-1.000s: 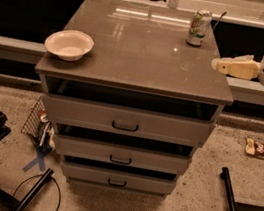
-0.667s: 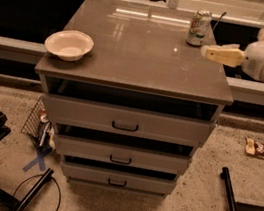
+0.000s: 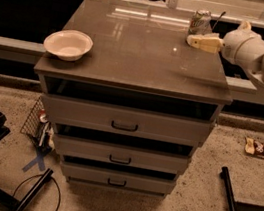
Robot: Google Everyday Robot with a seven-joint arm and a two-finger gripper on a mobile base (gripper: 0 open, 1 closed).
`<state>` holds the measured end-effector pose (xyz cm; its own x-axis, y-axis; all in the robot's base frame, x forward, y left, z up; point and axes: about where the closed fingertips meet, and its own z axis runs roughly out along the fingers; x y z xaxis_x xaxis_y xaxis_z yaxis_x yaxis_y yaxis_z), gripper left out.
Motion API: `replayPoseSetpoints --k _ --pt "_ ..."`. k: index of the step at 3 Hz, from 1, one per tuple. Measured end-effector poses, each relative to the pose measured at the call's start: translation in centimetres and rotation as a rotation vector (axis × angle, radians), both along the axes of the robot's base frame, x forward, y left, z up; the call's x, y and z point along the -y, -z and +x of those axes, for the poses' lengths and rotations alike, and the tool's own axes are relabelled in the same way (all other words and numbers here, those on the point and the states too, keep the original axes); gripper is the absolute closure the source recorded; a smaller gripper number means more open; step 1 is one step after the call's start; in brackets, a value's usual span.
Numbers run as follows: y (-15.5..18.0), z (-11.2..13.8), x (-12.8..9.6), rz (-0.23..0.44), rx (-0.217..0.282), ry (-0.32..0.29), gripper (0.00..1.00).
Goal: Move 7up can near paper bowl
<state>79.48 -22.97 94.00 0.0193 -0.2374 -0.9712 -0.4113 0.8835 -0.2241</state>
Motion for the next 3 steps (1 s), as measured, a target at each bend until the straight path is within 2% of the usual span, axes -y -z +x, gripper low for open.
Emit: replayPoseSetpoints --k 2,3 --pt "1.2 7.2 -3.4 0.053 -0.044 -0.052 0.0" --pt "1.4 9.4 -4.2 0.073 -0.07 -0.059 0.0"
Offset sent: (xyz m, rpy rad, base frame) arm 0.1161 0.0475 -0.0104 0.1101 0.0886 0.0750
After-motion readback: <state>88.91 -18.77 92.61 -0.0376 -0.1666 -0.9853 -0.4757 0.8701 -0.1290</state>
